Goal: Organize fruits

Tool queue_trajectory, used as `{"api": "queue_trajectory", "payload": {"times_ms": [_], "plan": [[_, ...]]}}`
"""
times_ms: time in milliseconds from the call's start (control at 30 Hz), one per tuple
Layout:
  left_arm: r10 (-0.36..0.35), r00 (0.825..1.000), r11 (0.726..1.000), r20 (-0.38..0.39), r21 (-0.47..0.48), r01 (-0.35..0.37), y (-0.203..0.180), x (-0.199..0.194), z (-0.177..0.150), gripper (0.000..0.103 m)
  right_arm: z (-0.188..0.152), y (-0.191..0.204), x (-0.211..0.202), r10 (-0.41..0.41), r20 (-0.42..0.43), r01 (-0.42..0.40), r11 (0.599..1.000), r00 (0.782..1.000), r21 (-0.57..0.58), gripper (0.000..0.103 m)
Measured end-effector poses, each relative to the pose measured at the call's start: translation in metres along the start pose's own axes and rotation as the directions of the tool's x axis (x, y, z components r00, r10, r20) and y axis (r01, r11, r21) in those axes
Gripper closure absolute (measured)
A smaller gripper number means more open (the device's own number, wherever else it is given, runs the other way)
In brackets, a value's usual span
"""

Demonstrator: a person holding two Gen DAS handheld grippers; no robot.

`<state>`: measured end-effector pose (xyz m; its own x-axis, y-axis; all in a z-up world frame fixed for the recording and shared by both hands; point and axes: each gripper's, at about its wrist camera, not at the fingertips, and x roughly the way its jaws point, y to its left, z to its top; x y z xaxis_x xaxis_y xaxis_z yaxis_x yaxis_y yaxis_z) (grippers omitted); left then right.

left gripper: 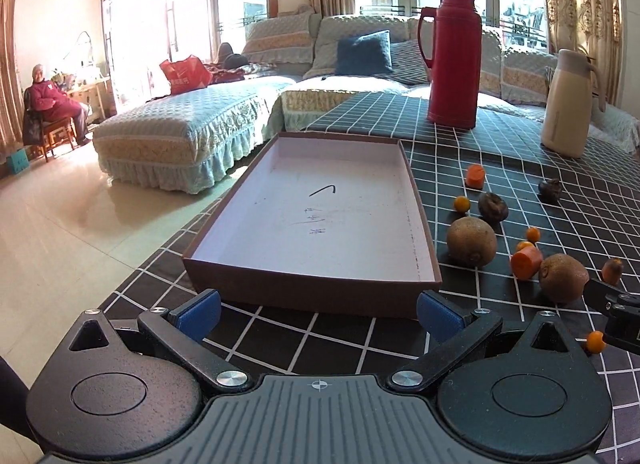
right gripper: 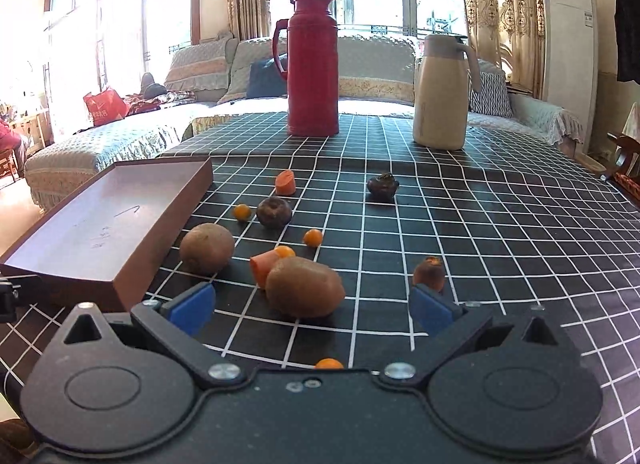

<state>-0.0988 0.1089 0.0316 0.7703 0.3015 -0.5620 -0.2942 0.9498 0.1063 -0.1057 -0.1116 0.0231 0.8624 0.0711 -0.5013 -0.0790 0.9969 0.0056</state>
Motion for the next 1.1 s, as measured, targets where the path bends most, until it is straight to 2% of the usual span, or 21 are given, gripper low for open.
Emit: {"api": "queue_trajectory", "payload": {"times_ms": [167, 333, 700, 1100], "plan": [[0.000, 1.000, 1.000, -0.005, -0.024, 0.000, 0.005, 0.004, -0.001, 0.000, 0.002, 0.017, 0.001, -0.046, 0.010, 0.047, 0.998, 0.999, -0.034, 0.000], [-0.010, 1.000, 1.000, 0.019, -0.003, 0.010, 0.003, -0.007, 0.005, 0.000, 0.008, 0.017, -0.010, -0.038, 0.032, 0.039, 0.999, 0.999, -0.022, 0.000], [-0.053, 0.998, 0.999, 0.028, -0.001, 0.053, -0.005, -0.018, 0.013, 0.000, 0.002, -0.013, -0.024, -0.109, 0.040, 0.108, 0.994, 0.993, 0.022, 0.000], [-0.099, 0.994, 0.995, 0.052, 0.025, 0.098, -0.023, -0.030, 0.014, 0.000, -0.003, -0.029, -0.033, -0.119, 0.054, 0.117, 0.992, 0.991, 0.037, 0.000]]}}
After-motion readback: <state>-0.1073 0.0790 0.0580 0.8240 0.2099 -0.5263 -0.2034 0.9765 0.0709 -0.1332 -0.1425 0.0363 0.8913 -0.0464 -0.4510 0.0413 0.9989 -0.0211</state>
